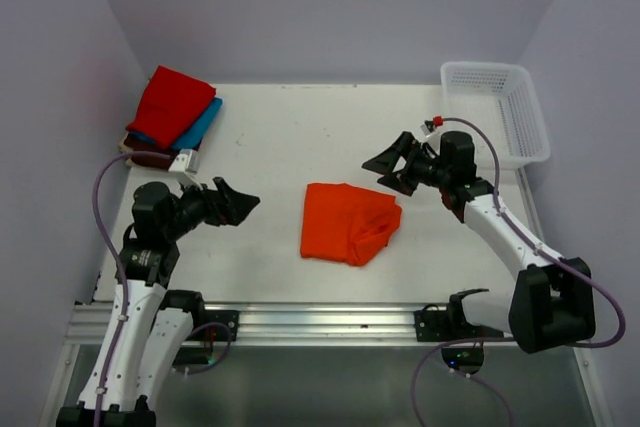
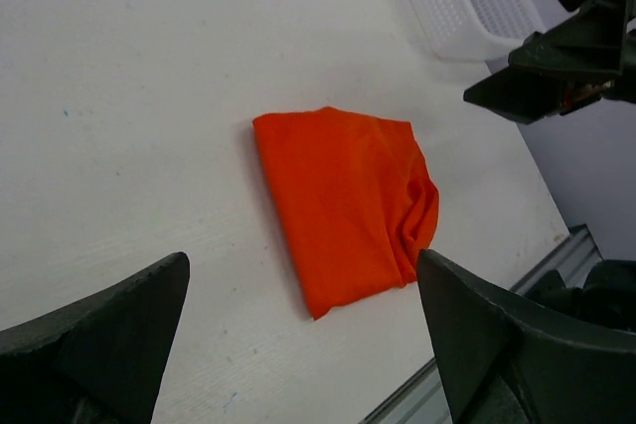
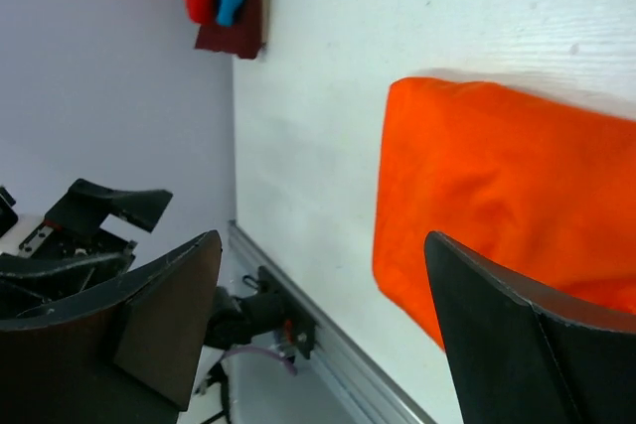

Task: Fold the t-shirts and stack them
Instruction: Move the tshirt to the center of the board, then flatten out the tshirt

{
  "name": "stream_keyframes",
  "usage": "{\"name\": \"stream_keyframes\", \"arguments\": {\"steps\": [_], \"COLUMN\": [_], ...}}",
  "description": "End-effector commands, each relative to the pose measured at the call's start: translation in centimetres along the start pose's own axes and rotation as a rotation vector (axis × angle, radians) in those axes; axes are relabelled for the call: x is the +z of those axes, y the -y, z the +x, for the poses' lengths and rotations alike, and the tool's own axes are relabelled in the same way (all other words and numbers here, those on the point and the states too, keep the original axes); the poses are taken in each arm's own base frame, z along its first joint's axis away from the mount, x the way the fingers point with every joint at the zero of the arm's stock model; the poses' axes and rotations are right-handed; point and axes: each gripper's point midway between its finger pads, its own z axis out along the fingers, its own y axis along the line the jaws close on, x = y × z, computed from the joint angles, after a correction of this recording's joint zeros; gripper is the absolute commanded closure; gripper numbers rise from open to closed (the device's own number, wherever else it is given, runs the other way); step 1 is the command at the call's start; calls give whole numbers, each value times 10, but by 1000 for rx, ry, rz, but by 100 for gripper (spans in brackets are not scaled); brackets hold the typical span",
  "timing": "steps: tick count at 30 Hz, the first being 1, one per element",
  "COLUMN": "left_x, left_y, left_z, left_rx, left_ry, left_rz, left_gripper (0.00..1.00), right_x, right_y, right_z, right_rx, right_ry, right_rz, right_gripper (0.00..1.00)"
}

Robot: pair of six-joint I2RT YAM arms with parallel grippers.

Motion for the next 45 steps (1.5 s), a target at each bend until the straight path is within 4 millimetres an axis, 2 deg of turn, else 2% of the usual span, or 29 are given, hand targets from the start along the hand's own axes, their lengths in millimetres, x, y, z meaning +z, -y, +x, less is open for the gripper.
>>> {"name": "stream_keyframes", "arguments": {"steps": [1, 3, 6, 9, 10, 11, 12, 13, 14, 15, 17, 18, 19, 20, 21, 22, 23, 24, 26, 28, 35, 39, 40, 41, 44, 45], "left_x": [8, 8, 12, 30, 43, 52, 66, 73, 76, 87, 98, 104, 104, 113, 117, 117, 122, 126, 130, 134, 150, 154, 154, 154, 155, 154], "left_y": [10, 13, 26, 42, 47, 66, 70, 80, 106, 107, 122, 117, 125, 128, 122, 125, 125, 119, 115, 108, 94, 90, 89, 90, 94, 97], "left_z": [44, 47, 42, 51, 56, 68, 89, 101, 113, 134, 138, 155, 164, 156, 169, 176, 173, 183, 185, 199, 222, 232, 233, 233, 230, 227], "left_rx": [-26, 13, 52, 63, 69, 111, 132, 167, 232, 261, 355, 398, 456, 494, 535, 589, 619, 651, 715, 771, 849, 855, 854, 853, 845, 838], "left_ry": [-163, -169, -178, -224, -242, -265, -337, -368, -388, -454, -444, -497, -519, -483, -522, -534, -517, -544, -539, -574, -634, -655, -658, -658, -649, -645], "left_rz": [161, 185, 222, 235, 235, 237, 212, 207, 234, 213, 188, 151, 166, 126, 93, 94, 65, 38, 1, -18, -56, -61, -58, -56, -55, -49], "left_gripper": [0, 0, 0, 0, 0, 0, 0, 0, 0, 0, 0, 0, 0, 0, 0, 0, 0, 0, 0, 0, 0, 2, 5, 7, 18, 21], "right_x": [-12, -18, -26, -31, -34, -39, -44, -50, -57, -63, -76, -81, -87, -90, -98, -102, -104, -109, -113, -119, -134, -141, -142, -143, -145, -147], "right_y": [7, 7, -2, -5, -4, -7, -8, -4, -7, -11, -12, -15, -13, -14, -17, -18, -19, -24, -25, -30, -37, -39, -38, -39, -36, -35], "right_z": [-11, -21, -25, -25, -25, -26, -31, -30, -31, -33, -32, -33, -31, -31, -29, -30, -28, -26, -22, -20, -21, -21, -22, -22, -22, -21], "right_rx": [-107, -135, -174, -209, -229, -247, -263, -278, -295, -305, -333, -344, -356, -364, -371, -385, -391, -398, -408, -418, -441, -456, -455, -458, -457, -457], "right_ry": [62, 122, 158, 164, 162, 176, 206, 207, 224, 237, 251, 258, 256, 262, 273, 277, 275, 279, 270, 279, 312, 331, 336, 342, 347, 349], "right_rz": [155, 189, 185, 208, 230, 243, 265, 297, 309, 316, 345, 350, 370, 372, 375, 381, 381, 367, 363, 355, 360, 365, 368, 369, 386, 391], "right_gripper": [13, 13, 16, 20, 21, 22, 22, 23, 23, 23, 23, 23, 23, 23, 23, 23, 23, 22, 22, 22, 24, 38, 43, 56, 79, 90]}}
